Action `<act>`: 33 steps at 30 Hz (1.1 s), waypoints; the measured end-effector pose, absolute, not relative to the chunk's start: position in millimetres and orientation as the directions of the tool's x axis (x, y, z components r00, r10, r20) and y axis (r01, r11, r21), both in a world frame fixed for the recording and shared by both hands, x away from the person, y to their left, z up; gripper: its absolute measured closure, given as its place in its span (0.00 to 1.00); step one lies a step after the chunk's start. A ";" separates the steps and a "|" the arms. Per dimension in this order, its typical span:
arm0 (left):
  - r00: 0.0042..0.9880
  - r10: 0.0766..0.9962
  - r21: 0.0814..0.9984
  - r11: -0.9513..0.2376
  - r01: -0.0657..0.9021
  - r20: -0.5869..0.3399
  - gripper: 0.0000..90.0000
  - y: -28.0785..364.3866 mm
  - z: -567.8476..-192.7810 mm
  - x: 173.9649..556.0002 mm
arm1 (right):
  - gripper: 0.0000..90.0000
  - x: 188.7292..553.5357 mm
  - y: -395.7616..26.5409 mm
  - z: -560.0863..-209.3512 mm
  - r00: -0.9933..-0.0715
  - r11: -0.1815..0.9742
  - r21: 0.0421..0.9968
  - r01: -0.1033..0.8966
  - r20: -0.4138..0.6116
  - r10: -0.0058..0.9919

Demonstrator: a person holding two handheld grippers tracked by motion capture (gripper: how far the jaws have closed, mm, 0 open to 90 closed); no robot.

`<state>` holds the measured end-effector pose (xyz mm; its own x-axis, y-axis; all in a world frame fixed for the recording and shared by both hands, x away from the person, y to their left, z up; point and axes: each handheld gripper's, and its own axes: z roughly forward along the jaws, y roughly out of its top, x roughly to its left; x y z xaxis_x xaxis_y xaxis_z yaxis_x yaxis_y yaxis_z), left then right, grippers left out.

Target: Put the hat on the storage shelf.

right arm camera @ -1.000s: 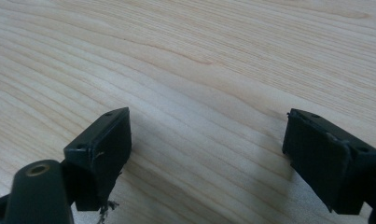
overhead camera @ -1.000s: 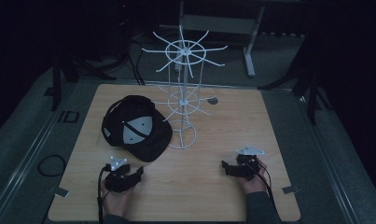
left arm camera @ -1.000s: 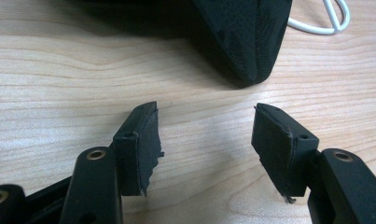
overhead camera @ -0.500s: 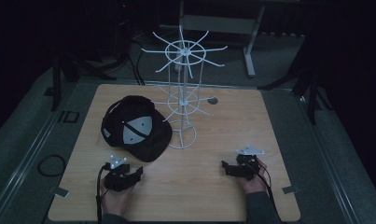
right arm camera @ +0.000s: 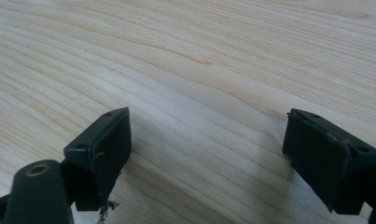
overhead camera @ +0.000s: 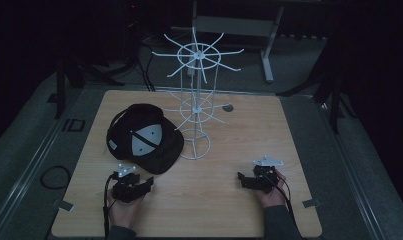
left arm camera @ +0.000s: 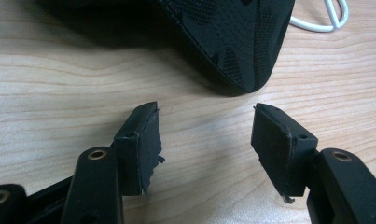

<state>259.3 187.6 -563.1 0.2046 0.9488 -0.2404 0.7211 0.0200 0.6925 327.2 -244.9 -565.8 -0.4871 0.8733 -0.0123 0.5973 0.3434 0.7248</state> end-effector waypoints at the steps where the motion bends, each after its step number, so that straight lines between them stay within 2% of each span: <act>1: 0.205 0.949 0.693 0.020 0.721 -0.240 0.47 187.6 -563.1 259.3 | 0.17 327.2 -244.9 -565.8 -0.487 0.343 0.725 0.597 -0.012 0.873; 11: 0.205 0.951 0.695 0.013 0.719 -0.230 0.46 182.9 -563.1 264.9 | 0.17 327.2 -244.9 -565.7 -0.487 0.343 0.725 0.598 -0.012 0.873; 24: 0.230 0.963 0.684 -0.075 0.726 -0.139 0.42 169.8 -560.9 274.3 | 0.17 327.2 -245.0 -565.8 -0.487 0.344 0.725 0.597 -0.013 0.873; 33: 0.226 0.964 0.687 -0.067 0.724 -0.144 0.39 165.7 -561.3 277.4 | 0.17 327.2 -245.0 -565.8 -0.487 0.344 0.725 0.597 -0.013 0.873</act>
